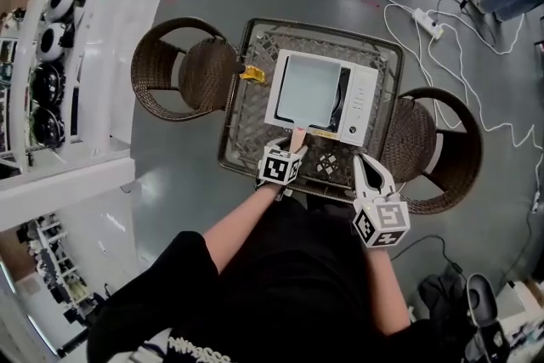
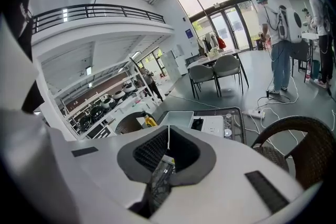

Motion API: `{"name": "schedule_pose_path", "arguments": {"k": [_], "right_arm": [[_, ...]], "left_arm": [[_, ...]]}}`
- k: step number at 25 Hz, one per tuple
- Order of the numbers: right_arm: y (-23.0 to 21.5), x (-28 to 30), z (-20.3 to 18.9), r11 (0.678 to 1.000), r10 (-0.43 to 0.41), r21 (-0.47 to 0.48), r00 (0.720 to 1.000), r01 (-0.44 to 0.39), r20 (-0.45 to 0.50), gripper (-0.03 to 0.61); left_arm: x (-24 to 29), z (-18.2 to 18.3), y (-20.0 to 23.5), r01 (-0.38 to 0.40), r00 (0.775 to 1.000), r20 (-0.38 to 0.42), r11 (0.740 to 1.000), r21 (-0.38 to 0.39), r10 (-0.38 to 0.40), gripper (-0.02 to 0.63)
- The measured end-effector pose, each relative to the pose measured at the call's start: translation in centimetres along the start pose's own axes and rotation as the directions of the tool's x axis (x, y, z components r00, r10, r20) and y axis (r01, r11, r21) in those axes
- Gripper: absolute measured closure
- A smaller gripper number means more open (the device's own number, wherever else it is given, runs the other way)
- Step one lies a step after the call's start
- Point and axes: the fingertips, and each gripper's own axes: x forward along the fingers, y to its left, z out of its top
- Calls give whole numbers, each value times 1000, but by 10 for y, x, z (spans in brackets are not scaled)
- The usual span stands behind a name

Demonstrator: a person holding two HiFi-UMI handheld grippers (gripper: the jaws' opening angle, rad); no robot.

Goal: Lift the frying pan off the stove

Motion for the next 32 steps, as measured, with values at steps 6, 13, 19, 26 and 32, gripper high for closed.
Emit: {"name": "schedule_pose_path", "arguments": {"k": [6, 13, 19, 26, 32], "right_arm": [[-11, 4, 0, 1000, 10, 0, 1000, -10, -22, 548], [-19, 5, 8, 1000, 11, 13, 1000, -11, -17, 548], [-32, 3, 2, 999, 4, 39, 1000, -3, -14, 548], [-51, -3, -2, 998, -23, 66, 1000, 24, -7, 548], [-52, -9, -4, 996, -36, 76, 999, 36, 7, 548]], "left_arm": [[15, 2, -3, -13, 998, -58, 999, 42, 15, 365], [35, -8, -7, -14, 985, -169, 1000, 2, 14, 365], [52, -23, -8, 1, 965, -260, 997, -82, -23, 367], [66, -31, -7, 3, 942, -335, 997, -80, -30, 490], [66, -31, -8, 9, 941, -334, 992, -129, -52, 552]]}}
